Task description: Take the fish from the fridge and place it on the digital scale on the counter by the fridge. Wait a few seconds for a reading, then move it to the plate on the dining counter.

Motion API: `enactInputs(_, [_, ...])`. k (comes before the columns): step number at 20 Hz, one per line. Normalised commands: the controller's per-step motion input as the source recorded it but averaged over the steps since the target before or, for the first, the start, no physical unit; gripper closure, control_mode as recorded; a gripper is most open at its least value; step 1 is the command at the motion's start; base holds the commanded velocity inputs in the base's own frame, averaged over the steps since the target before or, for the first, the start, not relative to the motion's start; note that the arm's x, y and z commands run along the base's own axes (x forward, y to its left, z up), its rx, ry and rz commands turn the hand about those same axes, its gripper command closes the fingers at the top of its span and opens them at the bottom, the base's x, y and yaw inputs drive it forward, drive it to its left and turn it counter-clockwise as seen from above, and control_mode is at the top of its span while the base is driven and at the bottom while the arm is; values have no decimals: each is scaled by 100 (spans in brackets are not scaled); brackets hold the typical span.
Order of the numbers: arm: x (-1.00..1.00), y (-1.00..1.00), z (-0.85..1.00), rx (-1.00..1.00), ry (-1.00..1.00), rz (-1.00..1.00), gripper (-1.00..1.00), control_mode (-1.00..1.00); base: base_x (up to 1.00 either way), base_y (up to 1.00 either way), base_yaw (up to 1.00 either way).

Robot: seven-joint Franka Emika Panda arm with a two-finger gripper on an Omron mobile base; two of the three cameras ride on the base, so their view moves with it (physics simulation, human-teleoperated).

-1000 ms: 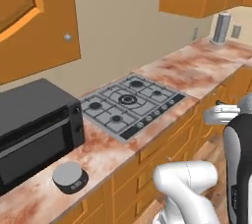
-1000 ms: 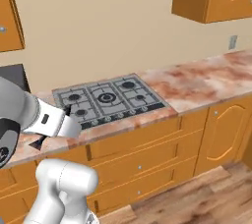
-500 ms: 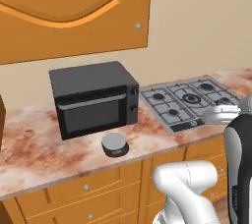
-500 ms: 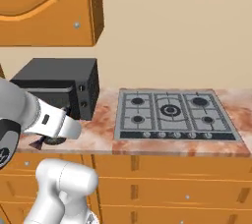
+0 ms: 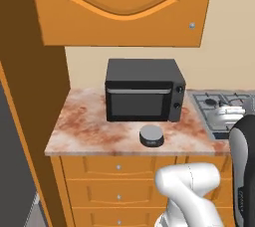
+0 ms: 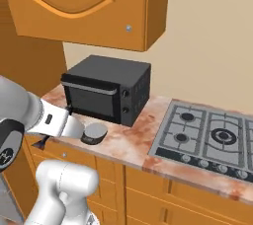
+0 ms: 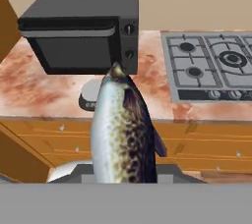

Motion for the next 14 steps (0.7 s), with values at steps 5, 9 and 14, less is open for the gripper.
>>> enactInputs(5, [0,0,0,0,0,0,100,100,12,25,43])
enactInputs(9, [0,0,0,0,0,0,100,100,35,36,41])
enactInputs(14, [53,3,-37,0,13,24,100,-100,8,6,8])
